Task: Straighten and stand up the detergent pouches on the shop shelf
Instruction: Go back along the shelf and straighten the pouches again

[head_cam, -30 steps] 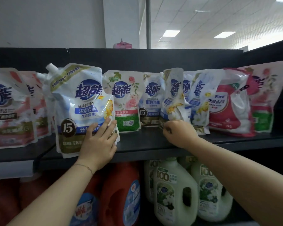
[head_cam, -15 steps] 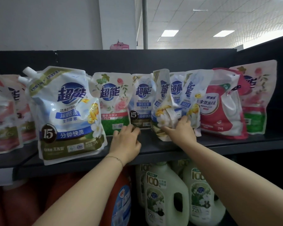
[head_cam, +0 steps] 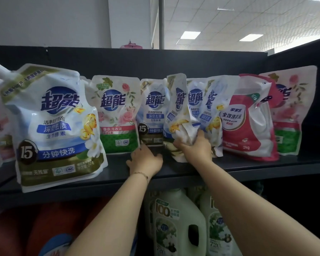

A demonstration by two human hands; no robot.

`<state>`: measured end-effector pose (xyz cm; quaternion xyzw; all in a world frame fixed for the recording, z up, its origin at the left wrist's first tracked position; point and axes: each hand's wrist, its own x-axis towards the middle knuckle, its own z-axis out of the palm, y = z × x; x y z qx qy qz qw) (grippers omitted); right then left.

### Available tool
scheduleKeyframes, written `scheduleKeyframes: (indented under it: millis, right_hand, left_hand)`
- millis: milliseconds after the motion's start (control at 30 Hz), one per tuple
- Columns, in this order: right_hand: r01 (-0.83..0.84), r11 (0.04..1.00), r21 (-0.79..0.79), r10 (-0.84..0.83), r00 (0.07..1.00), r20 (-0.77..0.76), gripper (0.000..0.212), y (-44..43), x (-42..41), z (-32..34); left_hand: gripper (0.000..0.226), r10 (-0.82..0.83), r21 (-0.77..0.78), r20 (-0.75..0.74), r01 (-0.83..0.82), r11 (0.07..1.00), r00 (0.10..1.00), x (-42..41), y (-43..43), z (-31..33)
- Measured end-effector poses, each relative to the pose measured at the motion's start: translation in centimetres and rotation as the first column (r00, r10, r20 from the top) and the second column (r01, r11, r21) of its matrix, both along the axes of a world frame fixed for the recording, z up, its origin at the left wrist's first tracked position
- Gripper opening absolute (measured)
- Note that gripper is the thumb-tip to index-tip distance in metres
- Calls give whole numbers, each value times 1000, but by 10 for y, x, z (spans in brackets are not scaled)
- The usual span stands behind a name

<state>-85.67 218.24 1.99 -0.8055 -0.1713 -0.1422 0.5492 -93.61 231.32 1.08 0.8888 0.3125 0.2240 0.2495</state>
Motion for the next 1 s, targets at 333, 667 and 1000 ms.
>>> scheduleKeyframes:
  millis: [333, 667, 1000]
  right_hand:
    - [-190, 941, 281, 237, 961, -143, 42, -16, 5, 0]
    - [-401, 844, 356, 470, 873, -131, 32, -25, 12, 2]
    - [-598, 744, 299, 661, 722, -204, 37, -29, 20, 6]
  left_hand:
    - [86, -34, -140, 46, 40, 989, 998, 2, 4, 2]
    - [110, -90, -319, 220, 159, 934, 971, -12, 1, 9]
    - [142, -97, -380, 390, 256, 889, 916, -16, -2, 9]
